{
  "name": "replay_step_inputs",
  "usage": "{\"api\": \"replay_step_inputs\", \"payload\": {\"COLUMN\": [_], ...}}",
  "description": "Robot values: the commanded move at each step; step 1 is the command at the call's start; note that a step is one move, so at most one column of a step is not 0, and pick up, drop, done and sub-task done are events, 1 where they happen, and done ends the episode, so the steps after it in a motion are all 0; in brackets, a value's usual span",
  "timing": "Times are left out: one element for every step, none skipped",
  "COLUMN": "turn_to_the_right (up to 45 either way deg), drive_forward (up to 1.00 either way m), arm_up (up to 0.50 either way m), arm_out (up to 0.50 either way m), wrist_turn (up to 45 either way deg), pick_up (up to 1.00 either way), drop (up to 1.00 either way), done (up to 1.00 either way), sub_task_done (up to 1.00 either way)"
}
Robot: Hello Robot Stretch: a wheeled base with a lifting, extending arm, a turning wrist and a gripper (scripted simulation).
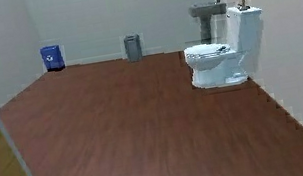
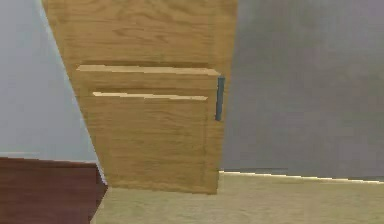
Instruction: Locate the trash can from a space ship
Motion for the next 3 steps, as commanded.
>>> {"api": "replay_step_inputs", "payload": {"turn_to_the_right": [0.0, 0.0, -3.0], "drive_forward": [1.0, 1.0, 0.0], "arm_up": [0.0, 0.0, 0.0], "arm_out": [0.0, 0.0, 0.0], "wrist_turn": [0.0, 0.0, 0.0], "pick_up": [0.0, 0.0, 0.0], "drop": [0.0, 0.0, 0.0], "done": [0.0, 0.0, 0.0], "sub_task_done": [0.0, 0.0, 0.0]}}
